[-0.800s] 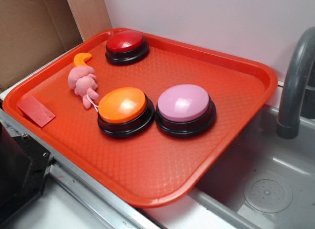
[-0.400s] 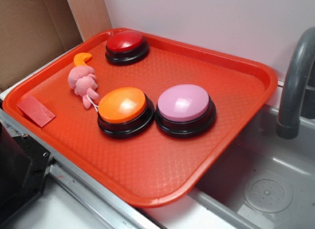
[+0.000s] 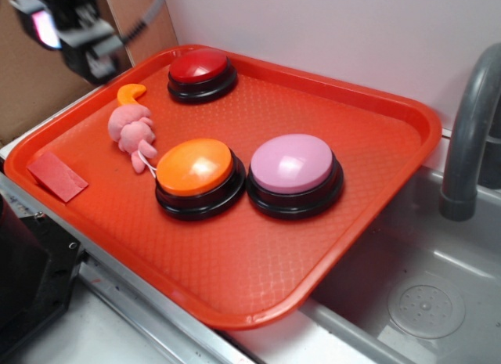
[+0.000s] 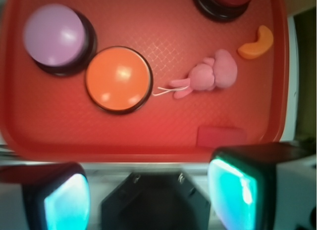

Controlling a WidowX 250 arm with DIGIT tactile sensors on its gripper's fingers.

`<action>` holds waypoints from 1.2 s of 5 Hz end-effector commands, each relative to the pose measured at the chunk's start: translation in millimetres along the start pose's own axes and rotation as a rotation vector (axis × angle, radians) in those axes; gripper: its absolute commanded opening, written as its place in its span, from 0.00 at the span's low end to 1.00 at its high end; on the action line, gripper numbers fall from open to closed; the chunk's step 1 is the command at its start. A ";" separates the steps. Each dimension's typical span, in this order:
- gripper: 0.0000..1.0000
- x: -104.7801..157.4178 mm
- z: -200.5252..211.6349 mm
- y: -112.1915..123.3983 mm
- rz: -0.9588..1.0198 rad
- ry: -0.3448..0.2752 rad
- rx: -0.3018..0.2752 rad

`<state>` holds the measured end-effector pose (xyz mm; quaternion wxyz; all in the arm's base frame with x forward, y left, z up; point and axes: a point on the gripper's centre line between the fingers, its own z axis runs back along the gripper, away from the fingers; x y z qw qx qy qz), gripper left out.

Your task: Push the orange button.

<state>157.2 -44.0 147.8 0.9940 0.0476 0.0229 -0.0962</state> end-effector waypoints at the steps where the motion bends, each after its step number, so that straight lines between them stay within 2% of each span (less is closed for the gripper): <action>1: 1.00 53.3 -52.1 -6.8 -0.243 -0.190 0.028; 2: 1.00 62.2 -75.3 -7.5 -0.252 -0.179 -0.053; 3: 1.00 50.8 -98.2 -12.2 -0.270 -0.125 -0.103; 4: 1.00 48.6 -103.3 -5.7 -0.269 -0.159 -0.132; 6: 1.00 52.0 -67.0 -16.7 -0.278 -0.137 -0.059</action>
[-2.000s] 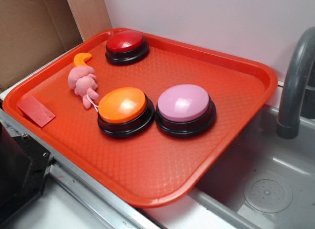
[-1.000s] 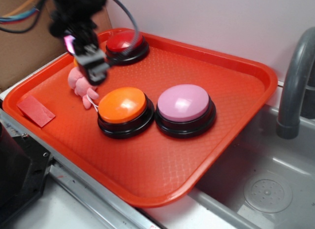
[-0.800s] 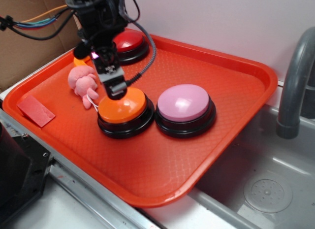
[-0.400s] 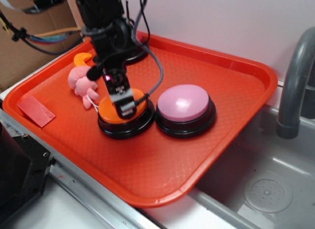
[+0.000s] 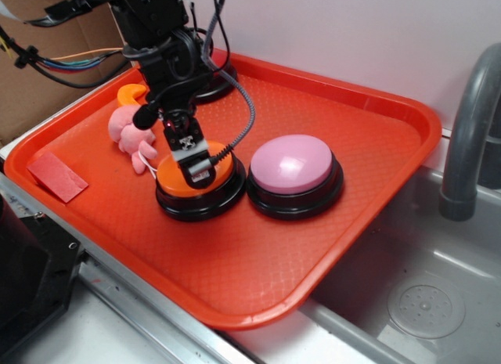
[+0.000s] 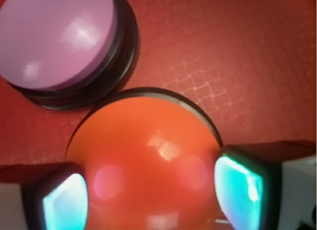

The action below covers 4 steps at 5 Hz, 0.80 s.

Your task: Push the orange button.

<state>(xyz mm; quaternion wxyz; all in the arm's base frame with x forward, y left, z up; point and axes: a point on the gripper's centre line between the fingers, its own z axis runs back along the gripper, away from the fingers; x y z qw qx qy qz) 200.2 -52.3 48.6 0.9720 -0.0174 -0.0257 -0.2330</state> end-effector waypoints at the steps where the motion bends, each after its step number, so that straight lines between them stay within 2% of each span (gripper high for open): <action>1: 1.00 10.6 43.9 -13.8 -0.061 0.005 0.039; 3: 1.00 4.3 57.9 -12.0 -0.048 0.069 0.043; 4: 1.00 3.9 62.3 -12.2 -0.034 0.075 0.039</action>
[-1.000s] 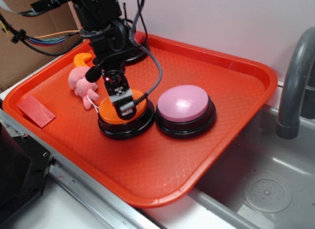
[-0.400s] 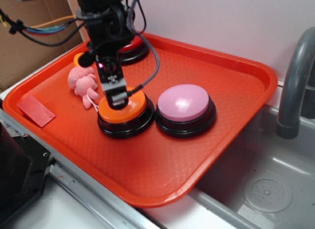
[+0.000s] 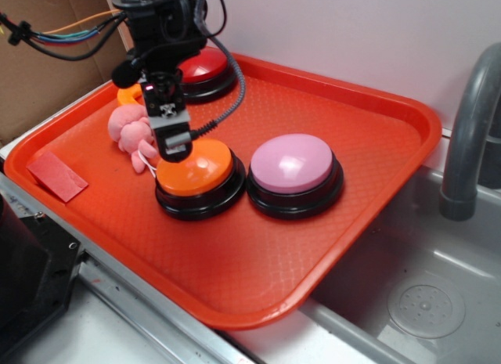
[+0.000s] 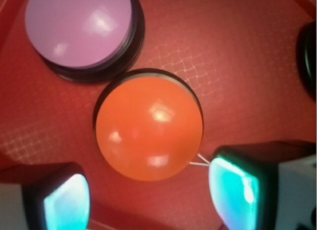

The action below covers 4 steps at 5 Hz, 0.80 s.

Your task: Push the orange button.

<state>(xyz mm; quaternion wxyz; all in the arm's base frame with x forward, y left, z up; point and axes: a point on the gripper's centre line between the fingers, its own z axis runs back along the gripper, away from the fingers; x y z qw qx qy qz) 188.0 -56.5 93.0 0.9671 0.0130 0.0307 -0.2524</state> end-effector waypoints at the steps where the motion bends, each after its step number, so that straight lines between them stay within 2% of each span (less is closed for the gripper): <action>1: 1.00 6.7 21.6 1.6 0.032 -0.050 0.016; 4: 1.00 10.7 23.2 7.5 0.054 -0.055 0.005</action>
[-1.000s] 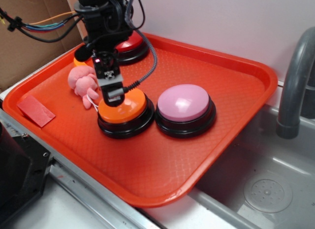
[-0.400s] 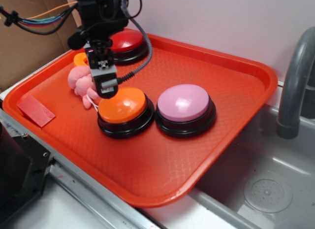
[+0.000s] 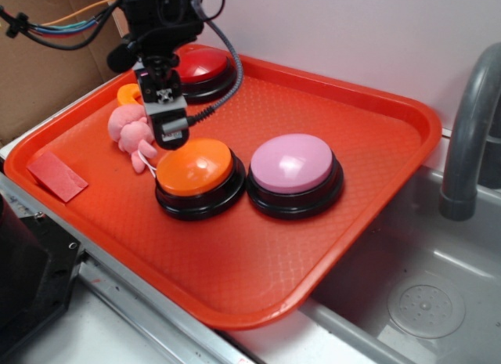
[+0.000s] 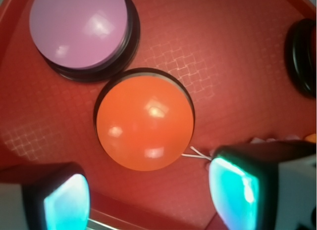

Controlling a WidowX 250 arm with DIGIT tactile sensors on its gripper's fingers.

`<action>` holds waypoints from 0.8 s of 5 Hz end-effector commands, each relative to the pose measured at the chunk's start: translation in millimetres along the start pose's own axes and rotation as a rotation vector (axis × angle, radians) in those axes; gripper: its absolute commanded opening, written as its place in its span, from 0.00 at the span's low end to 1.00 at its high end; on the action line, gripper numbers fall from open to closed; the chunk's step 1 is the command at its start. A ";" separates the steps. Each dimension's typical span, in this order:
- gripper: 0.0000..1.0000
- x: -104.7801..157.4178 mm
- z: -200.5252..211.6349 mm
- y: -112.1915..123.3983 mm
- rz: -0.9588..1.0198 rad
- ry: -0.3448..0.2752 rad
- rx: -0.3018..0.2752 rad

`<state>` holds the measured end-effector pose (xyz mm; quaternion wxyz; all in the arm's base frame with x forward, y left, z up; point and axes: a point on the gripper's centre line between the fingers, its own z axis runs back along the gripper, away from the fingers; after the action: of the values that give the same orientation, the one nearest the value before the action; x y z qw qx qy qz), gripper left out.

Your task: Push the orange button.

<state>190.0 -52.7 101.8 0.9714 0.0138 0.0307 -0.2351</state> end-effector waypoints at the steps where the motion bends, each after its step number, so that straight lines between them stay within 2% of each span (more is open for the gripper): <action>1: 1.00 9.3 15.9 2.8 0.019 -0.057 0.004; 4: 1.00 3.6 27.1 -2.9 0.023 -0.062 0.017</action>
<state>183.6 -50.6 113.0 0.9739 0.0168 0.0326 -0.2240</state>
